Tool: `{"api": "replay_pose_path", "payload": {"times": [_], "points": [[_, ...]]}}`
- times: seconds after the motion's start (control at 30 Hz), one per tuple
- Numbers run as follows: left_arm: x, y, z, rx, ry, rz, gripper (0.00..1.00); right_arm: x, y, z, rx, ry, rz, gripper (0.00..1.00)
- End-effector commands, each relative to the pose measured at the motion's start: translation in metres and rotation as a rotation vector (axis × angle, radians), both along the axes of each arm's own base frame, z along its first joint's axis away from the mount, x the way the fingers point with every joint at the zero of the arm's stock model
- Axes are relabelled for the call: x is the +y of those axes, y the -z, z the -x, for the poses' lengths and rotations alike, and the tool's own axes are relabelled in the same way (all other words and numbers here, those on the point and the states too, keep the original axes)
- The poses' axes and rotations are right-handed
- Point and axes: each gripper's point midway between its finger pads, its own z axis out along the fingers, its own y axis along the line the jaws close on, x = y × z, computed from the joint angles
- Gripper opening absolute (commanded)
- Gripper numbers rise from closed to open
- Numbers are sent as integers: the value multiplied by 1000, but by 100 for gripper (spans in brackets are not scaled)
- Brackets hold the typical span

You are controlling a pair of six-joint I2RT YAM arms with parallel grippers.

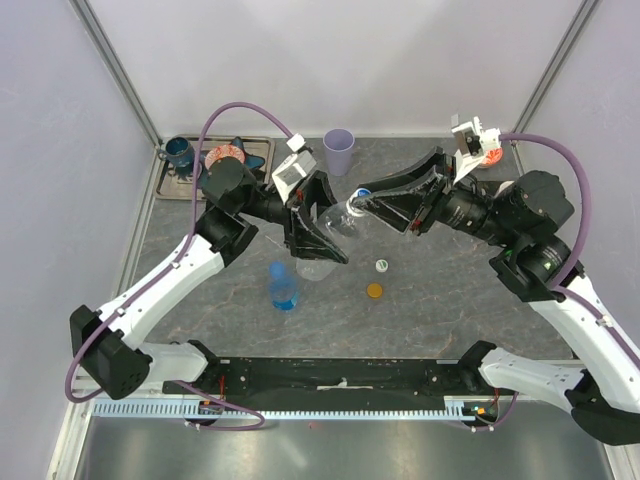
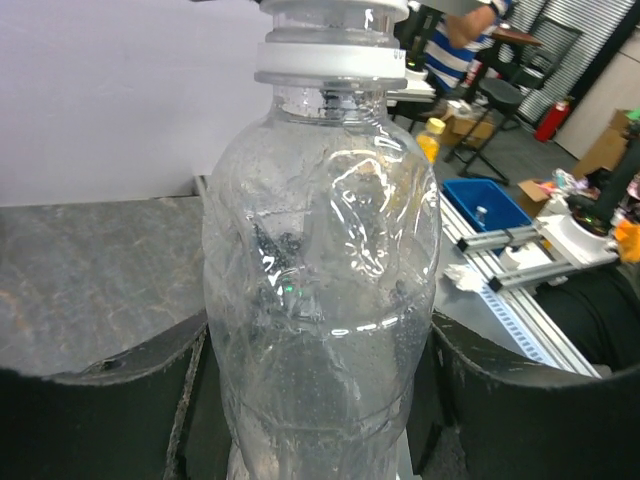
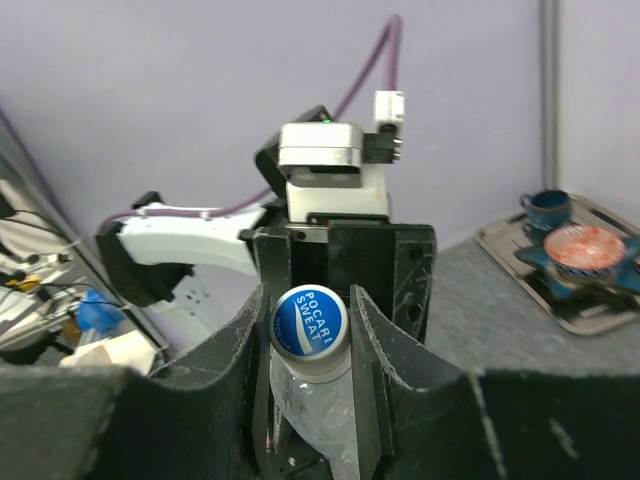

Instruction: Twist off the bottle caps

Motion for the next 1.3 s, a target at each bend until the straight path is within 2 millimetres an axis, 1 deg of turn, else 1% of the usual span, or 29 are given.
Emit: {"api": "replay_pose_path", "payload": {"times": [0.0, 0.03, 0.1, 0.13, 0.27, 0.33, 0.4, 0.63, 0.73, 0.83, 0.87, 0.93, 1.07, 1.27], "points": [[-8, 24, -71, 84, -364, -81, 50, -12, -16, 22, -56, -7, 32, 0], [-8, 22, -73, 71, -384, -78, 50, -11, -13, 15, -44, 19, 41, 0], [-7, 21, -79, 66, -421, -76, 50, -9, -6, 9, -29, 38, 65, 0], [-7, 19, -79, 59, -426, -74, 50, -8, -4, 5, -20, 49, 71, 0], [-6, 15, -76, 50, -415, -70, 50, -5, -2, -1, -8, 63, 83, 1], [-6, 16, -76, 50, -415, -70, 50, -4, -3, -3, -1, 68, 85, 7], [-6, 16, -75, 45, -409, -70, 50, -4, -2, -6, 8, 78, 86, 11], [-5, 19, -70, 40, -390, -73, 51, -4, -1, -13, 26, 108, 83, 16], [-3, 17, -66, 29, -381, -63, 51, -5, -3, -15, 31, 123, 78, 20], [-2, 17, -62, 18, -369, -53, 52, -5, -3, -17, 36, 131, 76, 26], [-1, 15, -60, 14, -364, -49, 52, -5, -3, -18, 41, 134, 76, 30], [0, 16, -58, 11, -355, -46, 52, -6, -4, -19, 44, 143, 71, 33], [1, 16, -55, 9, -345, -43, 52, -7, -2, -23, 53, 162, 75, 43], [2, 16, -50, -1, -328, -31, 53, -10, -3, -26, 61, 190, 70, 52]]}}
